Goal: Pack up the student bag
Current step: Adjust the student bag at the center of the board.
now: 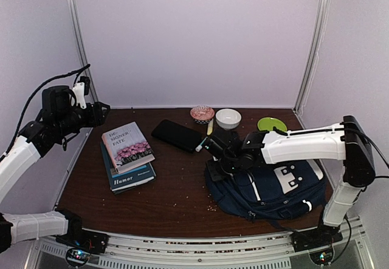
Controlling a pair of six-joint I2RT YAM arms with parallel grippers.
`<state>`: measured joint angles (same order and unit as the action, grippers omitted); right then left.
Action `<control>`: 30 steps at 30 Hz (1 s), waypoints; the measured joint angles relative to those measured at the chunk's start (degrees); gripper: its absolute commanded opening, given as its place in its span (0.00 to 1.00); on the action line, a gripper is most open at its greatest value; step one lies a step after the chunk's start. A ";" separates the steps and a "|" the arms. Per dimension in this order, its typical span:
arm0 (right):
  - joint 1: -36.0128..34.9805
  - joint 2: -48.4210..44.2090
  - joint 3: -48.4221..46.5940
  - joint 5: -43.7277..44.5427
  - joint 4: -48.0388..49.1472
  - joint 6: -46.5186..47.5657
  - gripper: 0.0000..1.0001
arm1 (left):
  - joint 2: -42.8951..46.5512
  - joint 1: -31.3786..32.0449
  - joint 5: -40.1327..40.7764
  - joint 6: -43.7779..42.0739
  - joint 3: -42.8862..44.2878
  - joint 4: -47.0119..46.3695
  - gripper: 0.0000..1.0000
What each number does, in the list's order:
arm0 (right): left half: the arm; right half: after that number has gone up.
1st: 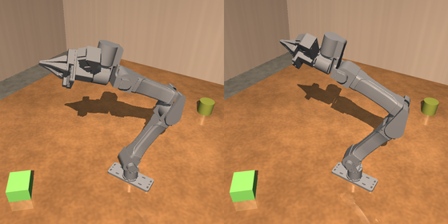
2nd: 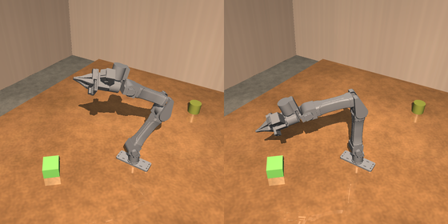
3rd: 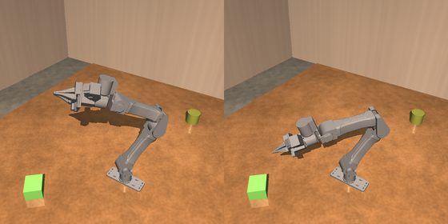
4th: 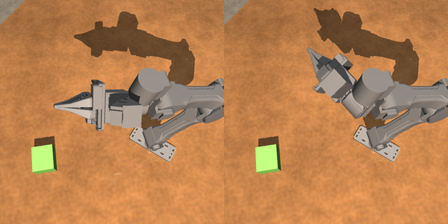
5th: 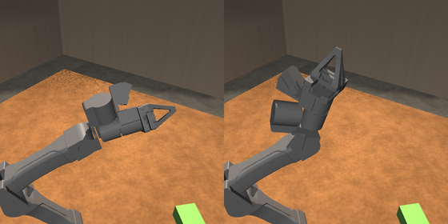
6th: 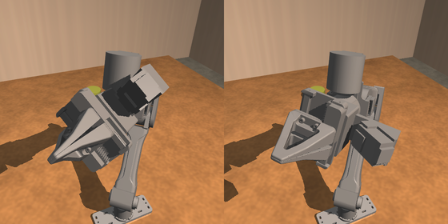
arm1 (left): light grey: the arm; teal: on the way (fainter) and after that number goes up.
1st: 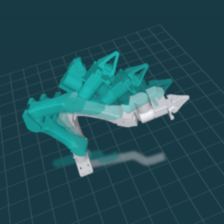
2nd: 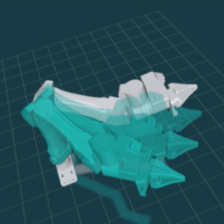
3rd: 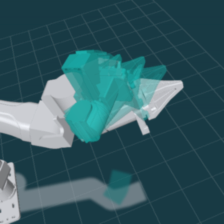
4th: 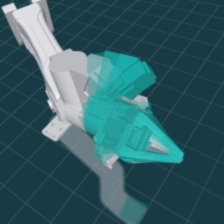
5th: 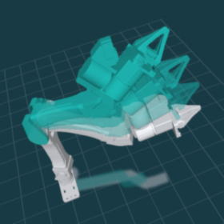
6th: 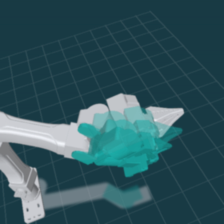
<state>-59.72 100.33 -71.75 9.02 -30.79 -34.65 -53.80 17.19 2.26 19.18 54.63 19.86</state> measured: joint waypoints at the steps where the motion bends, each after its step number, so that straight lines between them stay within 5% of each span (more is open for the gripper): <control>1: -0.09 0.94 -1.27 -0.02 -0.07 0.04 0.08 | -0.02 0.00 0.00 0.00 0.00 0.00 0.97; 4: -0.22 2.58 -3.89 -0.22 -0.02 0.33 0.38 | -0.11 0.00 0.02 -0.02 0.00 0.00 0.97; 6: -0.42 2.16 -4.66 -0.26 0.52 1.29 0.48 | -0.20 0.00 0.02 -0.02 0.00 0.02 0.97; 12: -0.70 -8.28 -0.59 0.35 -0.52 2.19 0.47 | -0.17 0.00 0.09 0.00 0.00 0.02 0.98; 22: -6.78 -38.10 23.80 -0.09 -7.98 -1.20 0.41 | 2.29 0.83 -3.61 1.51 -2.03 -1.77 0.98; 30: -14.08 -39.95 32.30 0.02 -10.97 -6.12 0.43 | -4.31 22.01 -0.94 -0.15 3.87 1.92 0.97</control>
<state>-73.80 60.38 -39.44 9.04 -41.76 -40.77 -58.11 39.20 1.32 19.03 58.50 21.78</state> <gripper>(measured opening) 0.419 0.977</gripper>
